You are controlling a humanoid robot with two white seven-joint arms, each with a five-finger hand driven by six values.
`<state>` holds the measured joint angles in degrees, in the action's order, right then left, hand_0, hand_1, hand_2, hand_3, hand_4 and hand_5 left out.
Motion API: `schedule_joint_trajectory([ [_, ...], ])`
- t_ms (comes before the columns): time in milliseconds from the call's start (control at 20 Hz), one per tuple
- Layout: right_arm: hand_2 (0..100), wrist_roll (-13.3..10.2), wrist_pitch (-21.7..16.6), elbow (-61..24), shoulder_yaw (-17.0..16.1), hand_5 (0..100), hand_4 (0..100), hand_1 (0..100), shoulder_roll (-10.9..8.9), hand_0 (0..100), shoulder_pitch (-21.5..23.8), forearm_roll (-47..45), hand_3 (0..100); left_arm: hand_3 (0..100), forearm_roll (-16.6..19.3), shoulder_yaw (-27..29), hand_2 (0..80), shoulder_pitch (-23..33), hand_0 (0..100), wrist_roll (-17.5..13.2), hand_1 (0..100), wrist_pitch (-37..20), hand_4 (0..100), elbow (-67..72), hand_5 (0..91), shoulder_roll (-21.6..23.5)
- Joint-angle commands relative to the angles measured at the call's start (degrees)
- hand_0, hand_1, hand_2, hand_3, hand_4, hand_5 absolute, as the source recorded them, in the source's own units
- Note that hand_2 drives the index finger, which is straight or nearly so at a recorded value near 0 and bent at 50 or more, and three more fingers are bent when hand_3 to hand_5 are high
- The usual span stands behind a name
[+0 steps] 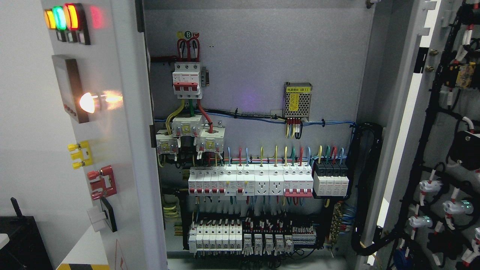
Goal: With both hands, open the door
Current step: 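Push the inner edge of the button-panel door outward with the right hand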
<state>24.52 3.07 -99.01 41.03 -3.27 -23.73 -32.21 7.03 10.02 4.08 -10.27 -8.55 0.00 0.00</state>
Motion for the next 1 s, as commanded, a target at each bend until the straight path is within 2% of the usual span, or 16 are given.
schedule_joint_trajectory([
  [0,0,-0.2,0.2,-0.6,3.4,0,0,39,0.11,12,-0.7,0.0,0,0,0.0,0.0,0.0,0.0,12,0.0,39,-0.1,0,0.4,0.0,-1.9],
  [451,0,-0.4,0.2,-0.4,5.7,0,0,39,0.11,12,-3.0,0.1,0,0,0.0,0.0,0.0,0.0,12,0.0,39,-0.1,0,0.4,0.0,-1.9],
  [701,0,-0.7,0.3,-0.3,8.1,0,0,39,0.20,12,-4.5,0.2,0,0,0.0,0.0,0.0,0.0,12,0.0,39,-0.1,0,0.4,0.0,-1.9],
  [952,0,-0.7,2.6,0.2,8.9,0,0,39,0.63,12,-4.8,0.3,0,0,0.0,0.0,0.0,0.0,12,0.0,39,0.0,0,0.5,0.0,-1.9],
])
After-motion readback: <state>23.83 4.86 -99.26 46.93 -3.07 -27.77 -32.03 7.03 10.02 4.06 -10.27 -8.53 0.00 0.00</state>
